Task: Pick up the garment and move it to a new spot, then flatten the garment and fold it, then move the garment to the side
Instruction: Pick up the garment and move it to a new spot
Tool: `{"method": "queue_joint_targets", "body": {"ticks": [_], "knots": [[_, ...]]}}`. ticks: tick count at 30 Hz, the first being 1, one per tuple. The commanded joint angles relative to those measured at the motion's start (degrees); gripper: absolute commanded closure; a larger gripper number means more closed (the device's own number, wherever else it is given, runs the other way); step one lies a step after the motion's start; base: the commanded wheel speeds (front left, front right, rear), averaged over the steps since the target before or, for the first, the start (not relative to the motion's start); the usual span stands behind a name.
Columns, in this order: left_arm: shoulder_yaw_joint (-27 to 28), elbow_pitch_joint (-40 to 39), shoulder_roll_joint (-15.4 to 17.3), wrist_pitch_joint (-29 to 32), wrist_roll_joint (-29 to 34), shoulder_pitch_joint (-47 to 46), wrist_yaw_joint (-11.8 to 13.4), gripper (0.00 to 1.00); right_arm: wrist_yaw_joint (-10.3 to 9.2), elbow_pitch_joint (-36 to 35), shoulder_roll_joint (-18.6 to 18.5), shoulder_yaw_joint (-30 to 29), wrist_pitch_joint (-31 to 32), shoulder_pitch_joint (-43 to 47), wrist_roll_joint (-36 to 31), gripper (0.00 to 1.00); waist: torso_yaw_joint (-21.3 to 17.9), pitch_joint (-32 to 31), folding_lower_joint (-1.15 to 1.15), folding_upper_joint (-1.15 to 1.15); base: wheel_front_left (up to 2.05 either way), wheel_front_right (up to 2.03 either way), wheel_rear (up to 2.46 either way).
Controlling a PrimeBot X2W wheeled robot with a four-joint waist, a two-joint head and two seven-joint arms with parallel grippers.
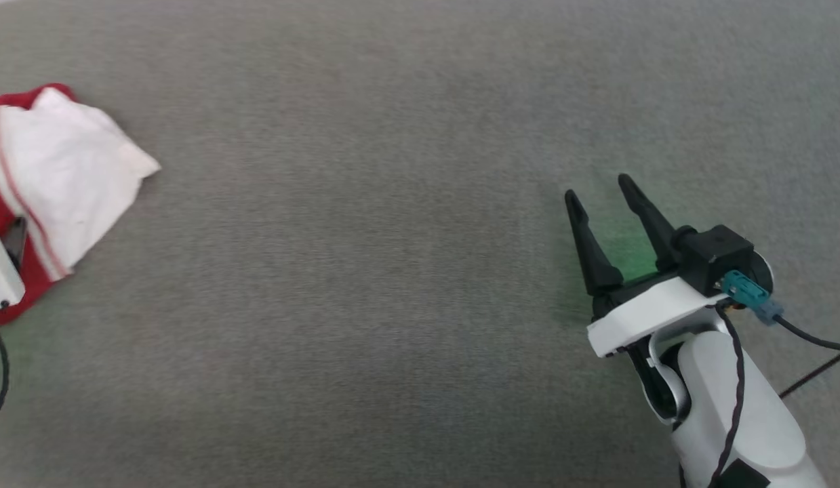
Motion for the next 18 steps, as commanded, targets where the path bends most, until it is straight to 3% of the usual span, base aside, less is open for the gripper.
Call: {"method": "queue_joint_targets", "body": {"ticks": [1, 7, 13, 16, 17, 18], "knots": [[-0.7, 0.8, 0.3, 1.6, -1.4, -0.2, 0.1, 0.0, -0.02, -0.4, 0.3, 0.5, -0.3, -0.8, 0.5, 0.0, -2.9, 2.5, 0.0, 0.0, 0.0, 0.0, 0.0], [-3.4, 3.9, 3.7, 6.8, -4.8, -0.4, 0.1, 0.0, -0.02, -1.9, 0.1, 0.6, -0.3, -2.3, 0.8, 0.0, -5.6, 6.0, 0.0, 0.0, 0.0, 0.0, 0.0], [-5.2, 7.7, 0.7, 11.1, -7.9, 0.2, 0.1, 0.0, -0.02, -2.8, 0.3, 0.8, -0.3, -3.3, 0.5, 0.0, -6.7, 7.6, 0.0, 0.0, 0.0, 0.0, 0.0], [-5.9, 8.0, 0.1, 10.3, -9.1, 0.4, 0.1, 0.0, -0.02, -3.0, 0.6, 0.9, -0.3, -3.4, 0.4, 0.0, -6.7, 7.2, 0.0, 0.0, 0.0, 0.0, 0.0], [-6.1, 8.1, -0.1, 10.2, -9.7, 0.4, 0.1, 0.38, -0.02, -3.1, 0.6, 0.9, -0.3, -3.3, 0.4, 0.0, -6.6, 6.9, 0.0, 0.0, 0.0, 0.0, 0.0], [-6.5, 6.9, -0.3, 9.3, -10.6, 0.6, -0.1, 1.0, -0.02, -3.0, 0.6, 1.0, -0.3, -3.1, 0.4, 0.0, -6.3, 5.9, 0.0, 0.0, 0.0, 0.0, 0.0]]}}
